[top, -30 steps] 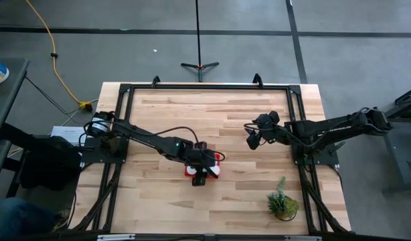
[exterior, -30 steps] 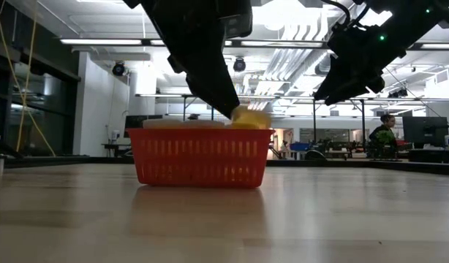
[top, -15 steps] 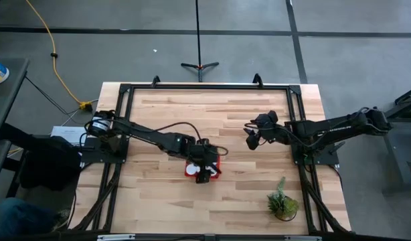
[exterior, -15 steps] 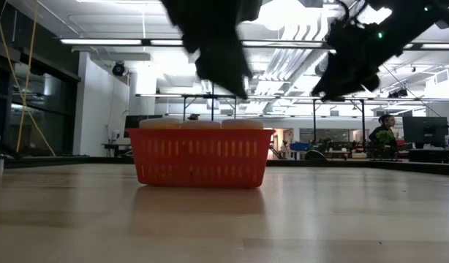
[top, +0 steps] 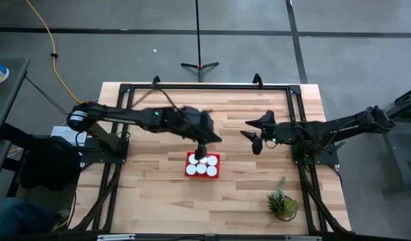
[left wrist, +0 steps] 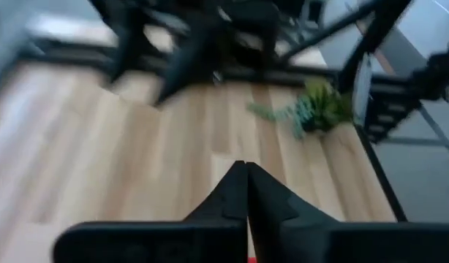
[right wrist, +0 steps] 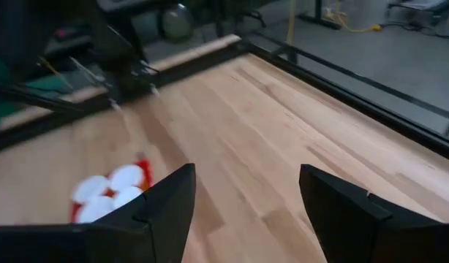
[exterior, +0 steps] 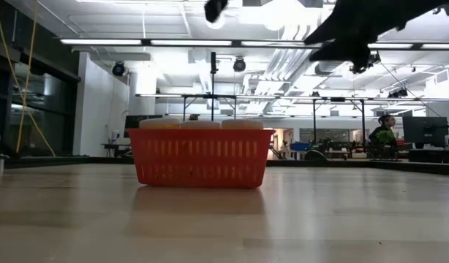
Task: Pick and place pill bottles into a basket
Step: Return to Home Position
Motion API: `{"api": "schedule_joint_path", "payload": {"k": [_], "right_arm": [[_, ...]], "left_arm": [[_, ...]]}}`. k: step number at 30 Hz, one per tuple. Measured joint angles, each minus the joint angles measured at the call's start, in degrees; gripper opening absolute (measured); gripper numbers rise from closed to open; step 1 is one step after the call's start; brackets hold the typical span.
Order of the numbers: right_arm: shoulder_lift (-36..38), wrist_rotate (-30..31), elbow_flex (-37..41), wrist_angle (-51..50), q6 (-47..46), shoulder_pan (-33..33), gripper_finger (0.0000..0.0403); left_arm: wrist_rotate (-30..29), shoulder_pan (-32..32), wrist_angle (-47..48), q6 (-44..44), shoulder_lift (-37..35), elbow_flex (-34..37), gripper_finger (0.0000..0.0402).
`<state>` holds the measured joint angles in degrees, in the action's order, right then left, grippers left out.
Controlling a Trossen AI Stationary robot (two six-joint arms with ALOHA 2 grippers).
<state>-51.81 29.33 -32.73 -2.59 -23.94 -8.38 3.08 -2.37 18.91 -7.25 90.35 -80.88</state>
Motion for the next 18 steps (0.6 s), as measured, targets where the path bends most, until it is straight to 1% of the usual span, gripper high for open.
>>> {"api": "schedule_joint_path", "payload": {"k": [2,4,5,8,10,14,18], "right_arm": [[2.22,-1.88,0.0,0.03,0.02,0.02,0.0236],[4.44,-3.27,0.0,0.62,0.01,0.0,0.0236],[5.71,-3.99,0.0,0.8,0.09,0.0,0.0236],[8.54,-5.93,0.0,2.38,0.49,0.02,0.0236],[9.93,-6.92,0.0,4.99,1.7,0.0,0.0236],[11.57,-8.77,0.0,9.74,5.35,0.0,0.0236],[11.61,-11.46,0.0,10.43,8.72,0.0,0.0236]], "left_arm": [[-1.82,0.26,0.31,1.55,-2.73,0.0,0.0053],[-3.88,0.23,0.51,3.19,-5.55,0.0,0.0059],[-4.22,0.16,0.74,4.21,-7.08,0.0,0.0055],[-4.52,0.13,-0.05,6.76,-11.73,1.35,0.0022],[-4.83,0.16,-1.3,7.3,-14.79,4.01,0.0022],[-6.85,0.16,-7.61,7.07,-22.49,13.64,0.0036],[-6.83,0.13,-15.89,4.7,-32.58,26.18,0.0022]]}}
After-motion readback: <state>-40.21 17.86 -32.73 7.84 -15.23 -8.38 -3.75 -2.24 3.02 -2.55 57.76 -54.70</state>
